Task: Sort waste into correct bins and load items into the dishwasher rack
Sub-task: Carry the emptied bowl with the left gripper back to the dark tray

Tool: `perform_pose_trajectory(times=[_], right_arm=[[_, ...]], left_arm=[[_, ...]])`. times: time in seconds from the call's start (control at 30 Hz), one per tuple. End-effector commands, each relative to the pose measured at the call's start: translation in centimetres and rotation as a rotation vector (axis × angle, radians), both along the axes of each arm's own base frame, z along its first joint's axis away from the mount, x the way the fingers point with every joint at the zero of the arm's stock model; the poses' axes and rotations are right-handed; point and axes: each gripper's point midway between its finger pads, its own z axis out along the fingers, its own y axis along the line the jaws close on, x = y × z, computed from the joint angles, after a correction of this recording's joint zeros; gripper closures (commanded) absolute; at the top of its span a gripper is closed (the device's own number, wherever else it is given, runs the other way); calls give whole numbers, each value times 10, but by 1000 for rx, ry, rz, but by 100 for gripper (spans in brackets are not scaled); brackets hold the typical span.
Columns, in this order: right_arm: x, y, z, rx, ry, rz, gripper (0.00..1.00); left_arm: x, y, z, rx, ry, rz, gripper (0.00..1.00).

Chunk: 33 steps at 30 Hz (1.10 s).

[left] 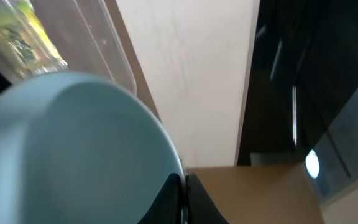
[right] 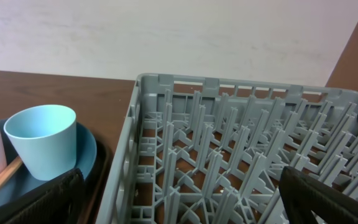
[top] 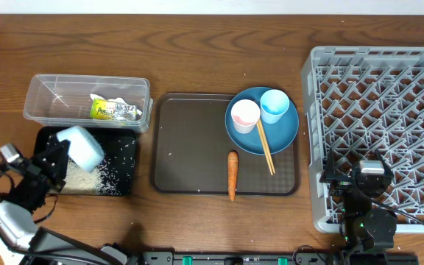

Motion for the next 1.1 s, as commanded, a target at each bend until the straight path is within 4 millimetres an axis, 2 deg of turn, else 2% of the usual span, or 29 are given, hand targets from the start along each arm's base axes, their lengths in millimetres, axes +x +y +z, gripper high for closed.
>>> perform_pose_trajectory(times=[0.0, 0.07, 0.23, 0.37, 0.5, 0.8, 0.93, 1.07], right_arm=[[0, -1, -1, -10, 5, -2, 1], [0, -1, -1, -10, 5, -2, 1], [0, -1, -1, -10, 5, -2, 1], [0, -1, -1, -10, 5, -2, 1], [0, -1, -1, -10, 5, -2, 1], [0, -1, -1, -10, 5, -2, 1], [0, -1, -1, -10, 5, -2, 1], [0, -1, -1, -10, 5, -2, 1]], left_arm=[[8, -21, 21, 67, -67, -86, 93], [13, -37, 30, 111, -79, -144, 94], [25, -74, 40, 274, -9, -220, 94], [26, -102, 51, 392, 4, -241, 94], [21, -128, 53, 525, 21, -251, 94], [14, -173, 33, 695, 91, -334, 94], [10, -196, 16, 737, 125, -423, 94], [-4, -219, -5, 821, 156, -552, 94]])
